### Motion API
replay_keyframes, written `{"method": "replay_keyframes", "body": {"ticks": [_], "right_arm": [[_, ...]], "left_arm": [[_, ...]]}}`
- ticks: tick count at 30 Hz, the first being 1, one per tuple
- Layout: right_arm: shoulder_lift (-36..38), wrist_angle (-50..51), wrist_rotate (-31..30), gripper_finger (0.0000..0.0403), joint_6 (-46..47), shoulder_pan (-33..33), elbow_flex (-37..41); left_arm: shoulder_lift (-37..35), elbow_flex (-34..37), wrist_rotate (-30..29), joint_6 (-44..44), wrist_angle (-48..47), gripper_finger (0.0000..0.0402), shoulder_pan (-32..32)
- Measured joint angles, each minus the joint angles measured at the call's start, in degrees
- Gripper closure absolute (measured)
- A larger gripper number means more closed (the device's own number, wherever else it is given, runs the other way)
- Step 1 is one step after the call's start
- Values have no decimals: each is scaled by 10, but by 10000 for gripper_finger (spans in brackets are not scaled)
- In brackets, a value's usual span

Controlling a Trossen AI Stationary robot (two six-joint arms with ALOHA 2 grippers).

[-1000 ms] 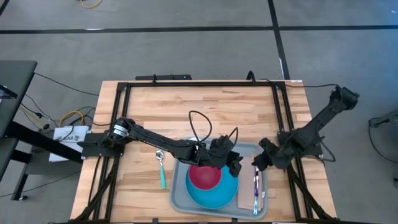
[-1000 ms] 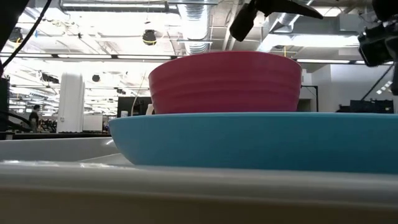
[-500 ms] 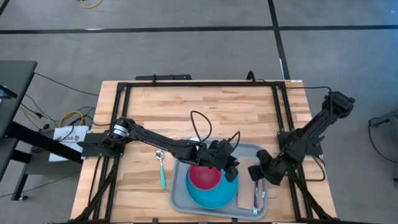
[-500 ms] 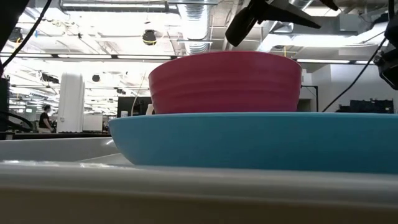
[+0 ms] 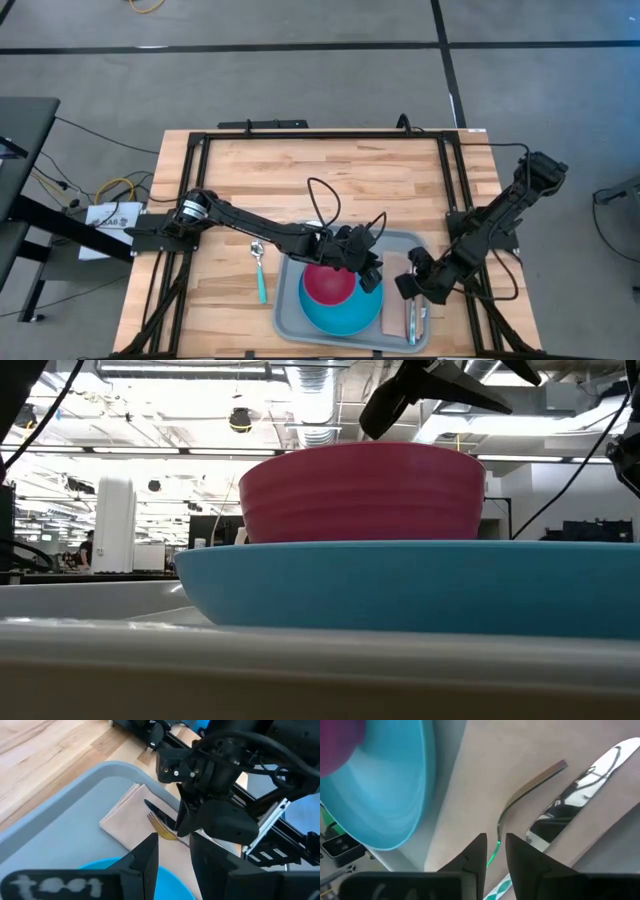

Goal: Set up tray
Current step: Put the iridescent fork beside the blue knife on the brown napkin

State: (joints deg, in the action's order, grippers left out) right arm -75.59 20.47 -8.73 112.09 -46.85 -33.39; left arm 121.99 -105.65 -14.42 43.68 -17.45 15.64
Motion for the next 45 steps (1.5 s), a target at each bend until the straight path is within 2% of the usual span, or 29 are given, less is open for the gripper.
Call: {"method": "replay_keyframes", "body": {"ticks": [13,20,25,28,34,39,45], "right_arm": [[3,16,26,337,0,0,0],[-16,19,-8,338,-3,22,0],[-54,-32,35,338,-73,59,0],[-59,-65,42,338,-103,78,0],[-43,-68,50,338,-121,106,0],[-26,-69,87,338,-136,113,0],[-16,-72,82,338,-168,120,0]], "left_arm": [[0,0,2,0,1,304,0],[0,0,2,1,2,304,0],[0,0,2,2,2,304,0],[0,0,2,7,2,304,0],[0,0,2,15,2,304,0],[0,0,2,18,2,304,0],[0,0,2,18,2,304,0]]}}
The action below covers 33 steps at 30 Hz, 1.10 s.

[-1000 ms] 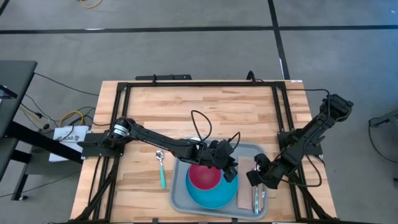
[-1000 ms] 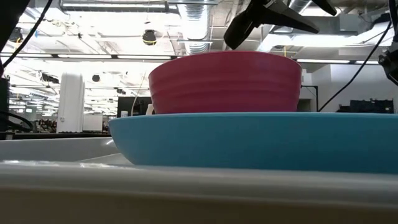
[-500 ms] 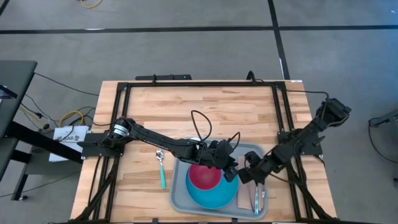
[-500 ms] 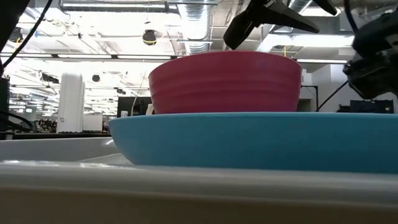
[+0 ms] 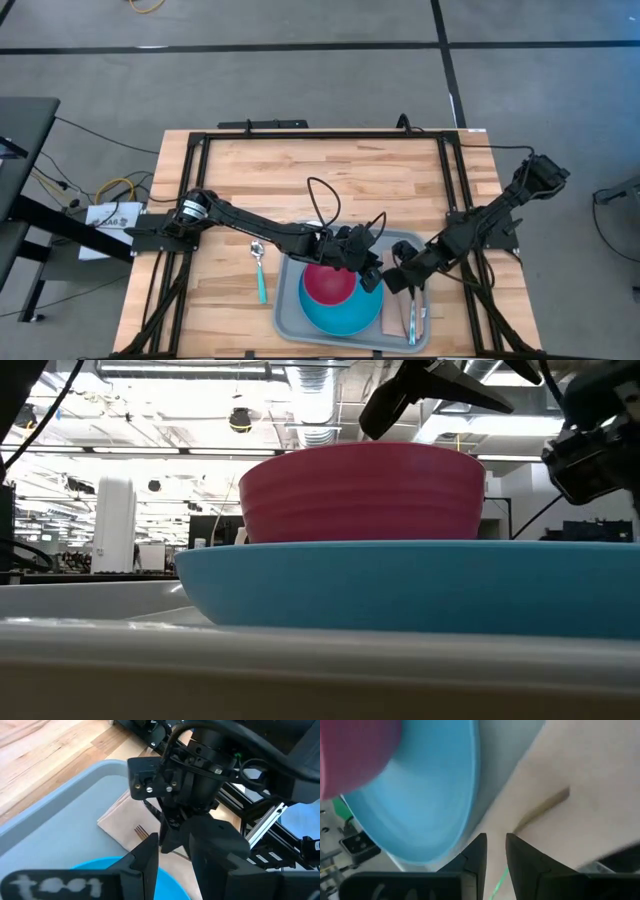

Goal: Set up tray
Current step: Put the iridescent fork beside the blue knife on the brown napkin

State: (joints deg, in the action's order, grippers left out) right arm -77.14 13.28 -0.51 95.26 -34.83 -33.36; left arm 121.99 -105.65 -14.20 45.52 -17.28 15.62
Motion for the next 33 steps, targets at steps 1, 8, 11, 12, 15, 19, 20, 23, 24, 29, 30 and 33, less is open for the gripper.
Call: {"method": "replay_keyframes", "body": {"ticks": [1,8,11,12,15,19,20,23,24,29,30,33], "right_arm": [[0,1,-6,338,-7,4,0],[20,12,5,338,-76,32,0],[47,38,4,338,-117,37,0],[55,51,4,338,-129,39,0],[83,110,4,338,-171,45,0],[105,160,4,338,-279,41,0],[108,159,4,338,-326,41,0],[109,147,3,338,-480,40,0],[109,141,4,338,-527,40,0],[90,130,5,338,-715,40,0],[83,130,5,338,-749,39,0],[60,120,5,338,-831,40,0]], "left_arm": [[0,0,0,0,0,304,0],[0,0,0,0,0,303,-2],[0,0,0,0,-1,303,-2],[0,0,0,0,-2,303,-2],[0,0,0,0,-5,303,-2],[0,0,1,1,-4,304,-2],[0,0,2,1,-5,304,-2],[0,0,3,1,-9,304,-2],[0,0,3,2,-12,304,-2],[0,0,3,18,-15,304,-2],[0,0,2,22,-15,304,-2],[0,0,2,34,-17,304,-2]]}}
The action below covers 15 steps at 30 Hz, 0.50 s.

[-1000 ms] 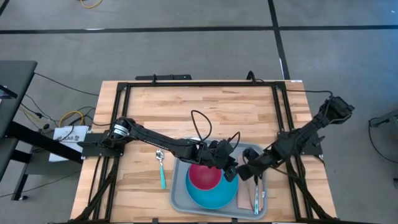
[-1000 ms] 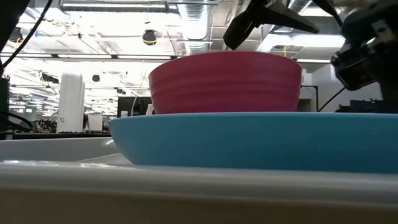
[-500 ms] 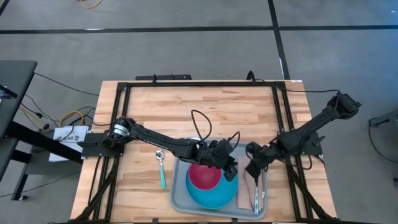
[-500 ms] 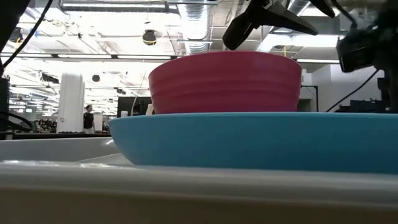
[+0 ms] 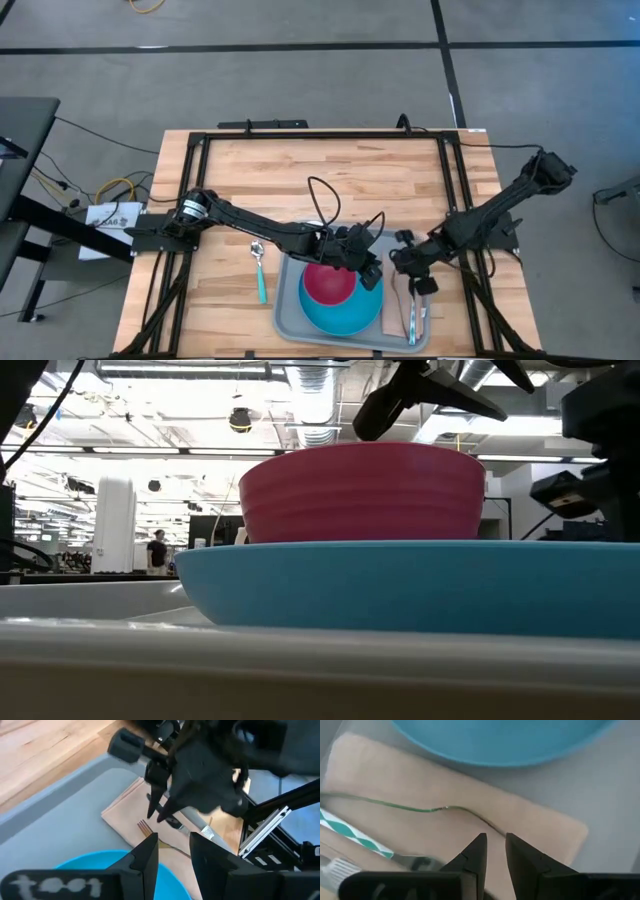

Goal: Set up tray
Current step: Put the iridescent fork beside the blue knife on the brown napkin

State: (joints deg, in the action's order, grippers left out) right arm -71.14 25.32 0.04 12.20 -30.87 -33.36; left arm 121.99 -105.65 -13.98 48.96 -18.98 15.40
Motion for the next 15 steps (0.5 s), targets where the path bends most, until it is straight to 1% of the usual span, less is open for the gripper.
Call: {"method": "replay_keyframes", "body": {"ticks": [5,15], "right_arm": [[-34,-56,0,338,-83,0,0],[-75,-70,1,338,-148,-2,-2]], "left_arm": [[0,0,0,24,0,304,0],[0,0,-1,42,0,304,0]]}}
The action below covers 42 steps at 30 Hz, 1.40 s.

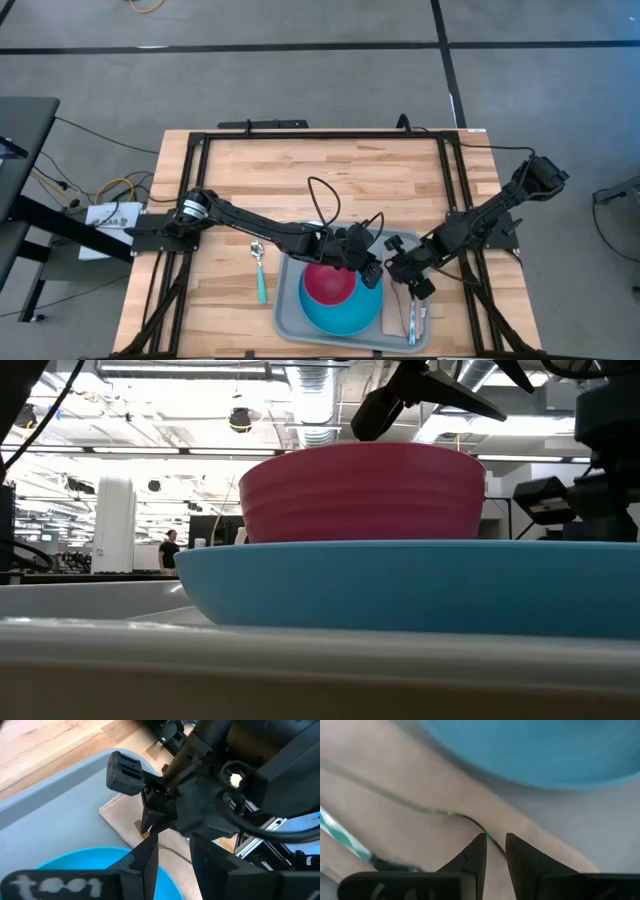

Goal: Set up tray
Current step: Put the iridescent fork beside the blue knife on the brown napkin

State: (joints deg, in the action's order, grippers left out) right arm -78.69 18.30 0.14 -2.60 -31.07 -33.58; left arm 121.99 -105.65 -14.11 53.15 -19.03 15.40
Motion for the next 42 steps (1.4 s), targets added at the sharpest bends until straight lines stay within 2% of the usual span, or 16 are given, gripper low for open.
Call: {"method": "replay_keyframes", "body": {"ticks": [9,17,26,31,36,42], "right_arm": [[-29,1,5,338,-9,15,2],[-57,-22,43,347,-11,26,0],[4,26,61,398,-9,26,3],[23,78,142,399,-38,23,3],[47,125,190,400,-69,7,3],[98,131,197,401,-69,19,2]], "left_arm": [[0,0,0,0,0,304,0],[0,0,-1,0,-9,304,0],[0,0,4,0,-10,304,0],[0,0,4,0,-10,304,0],[0,0,3,0,-10,304,0],[0,0,3,0,-10,304,0]]}}
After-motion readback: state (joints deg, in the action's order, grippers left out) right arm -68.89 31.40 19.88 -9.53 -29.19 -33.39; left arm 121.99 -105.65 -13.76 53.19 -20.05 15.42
